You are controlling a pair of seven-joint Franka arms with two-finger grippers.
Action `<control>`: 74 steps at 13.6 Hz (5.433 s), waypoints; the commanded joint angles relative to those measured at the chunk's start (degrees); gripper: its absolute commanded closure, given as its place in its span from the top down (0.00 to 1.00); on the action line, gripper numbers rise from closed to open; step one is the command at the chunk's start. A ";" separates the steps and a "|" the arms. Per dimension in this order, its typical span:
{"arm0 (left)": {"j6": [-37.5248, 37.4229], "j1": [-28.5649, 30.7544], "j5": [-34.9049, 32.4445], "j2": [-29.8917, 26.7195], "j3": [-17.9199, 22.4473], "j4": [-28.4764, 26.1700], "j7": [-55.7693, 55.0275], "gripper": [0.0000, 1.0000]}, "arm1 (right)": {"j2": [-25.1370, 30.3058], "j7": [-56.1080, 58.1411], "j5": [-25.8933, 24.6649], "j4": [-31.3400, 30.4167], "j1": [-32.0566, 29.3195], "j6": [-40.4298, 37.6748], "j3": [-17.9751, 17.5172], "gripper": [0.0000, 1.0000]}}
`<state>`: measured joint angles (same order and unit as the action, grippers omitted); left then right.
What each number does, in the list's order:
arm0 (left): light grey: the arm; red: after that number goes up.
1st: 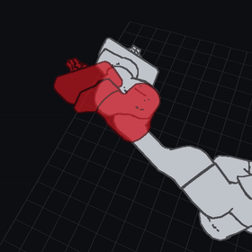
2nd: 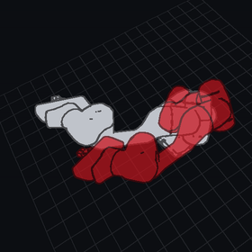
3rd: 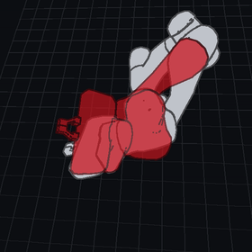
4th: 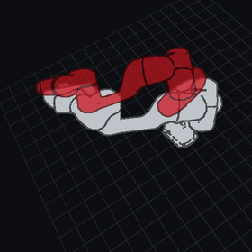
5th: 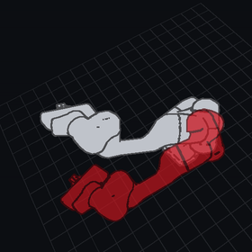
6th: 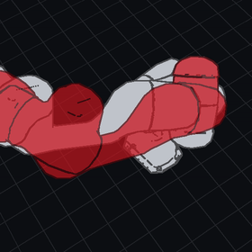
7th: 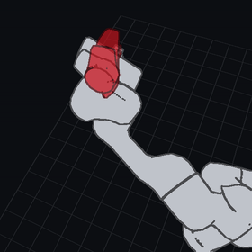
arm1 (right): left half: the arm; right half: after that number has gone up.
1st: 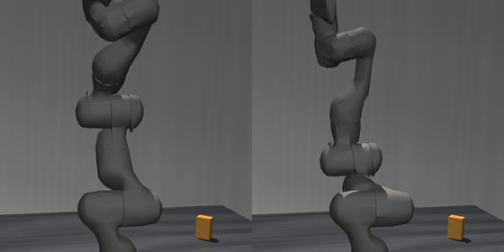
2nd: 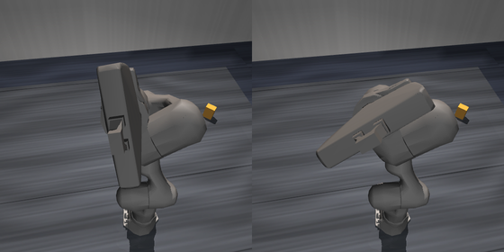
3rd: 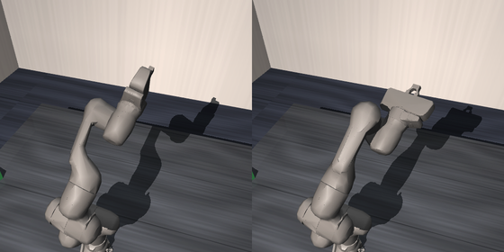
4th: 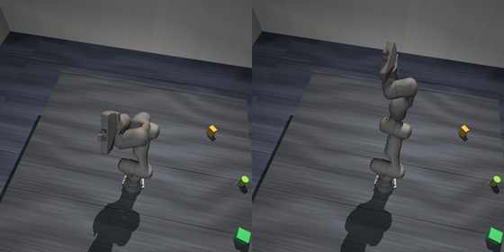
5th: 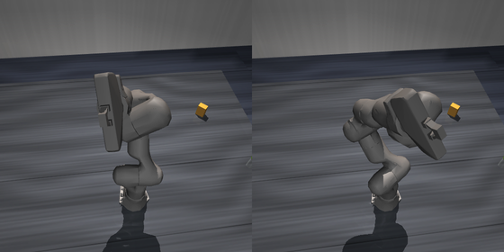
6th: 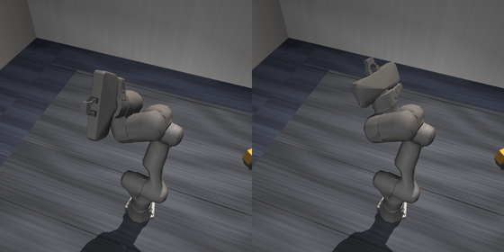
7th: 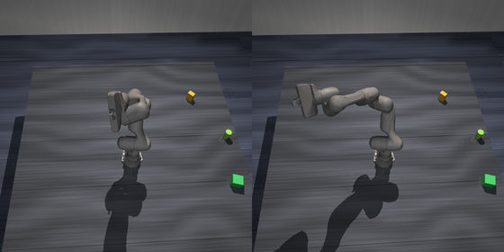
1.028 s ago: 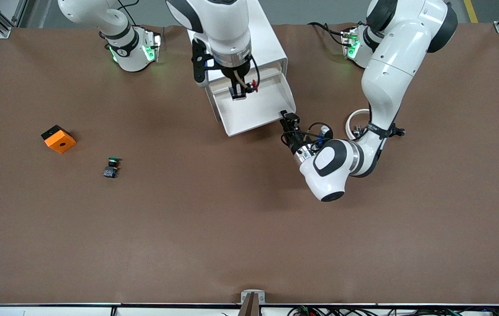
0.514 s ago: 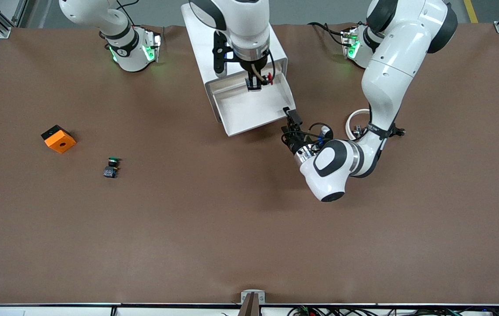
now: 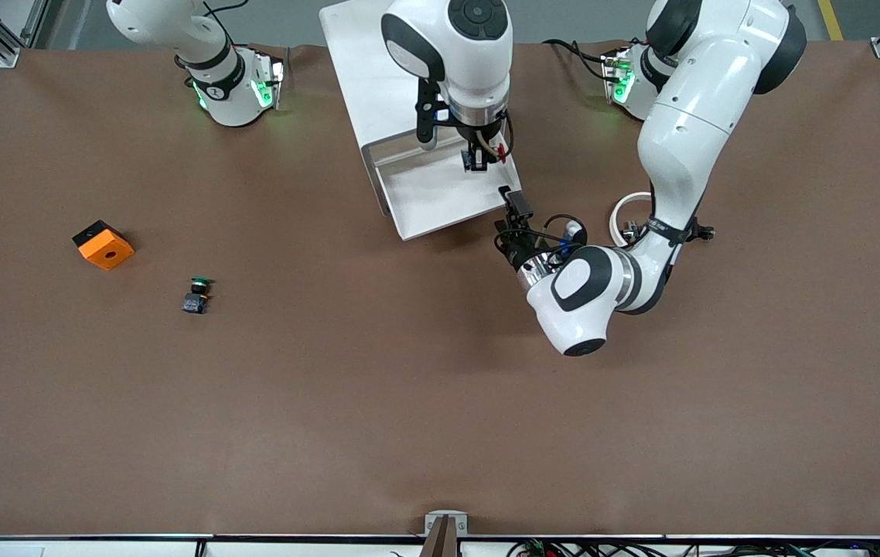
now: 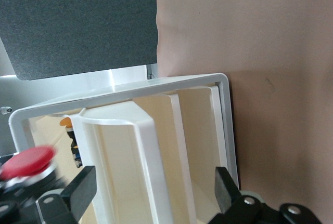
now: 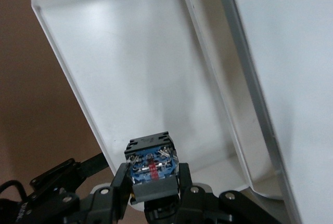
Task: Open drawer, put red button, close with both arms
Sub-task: 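Lower the red button into the open drawer with the right gripper, then open the right gripper over the drawer while the left gripper releases the drawer, then retract the right gripper while the left gripper moves to the drawer front, then push the drawer front into the cabinet with the left gripper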
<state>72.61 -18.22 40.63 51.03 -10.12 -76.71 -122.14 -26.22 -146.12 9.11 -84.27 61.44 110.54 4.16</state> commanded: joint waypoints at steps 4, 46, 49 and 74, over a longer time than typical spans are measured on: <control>-1.51 1.34 -4.15 -3.39 -1.21 1.12 5.68 1.00 | -0.15 -2.06 0.21 -3.80 2.01 2.93 0.67 0.00; 43.41 0.46 -47.14 -19.74 -5.43 -10.66 53.58 1.00 | 0.89 40.77 1.17 7.54 -9.75 -14.72 0.76 1.00; 43.41 0.46 -47.23 -19.74 -5.87 -10.74 55.42 1.00 | 4.58 56.69 0.65 7.63 -15.19 -22.54 1.02 1.00; 45.86 -11.93 -50.83 -20.62 -9.29 -18.82 51.22 1.00 | 26.82 150.17 -8.93 -10.72 -61.00 -22.75 1.02 1.00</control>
<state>116.45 -30.70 -8.93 33.03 -17.89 -91.40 -69.17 -5.86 3.72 0.79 -86.17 0.88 83.61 6.55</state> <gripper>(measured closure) 0.000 0.000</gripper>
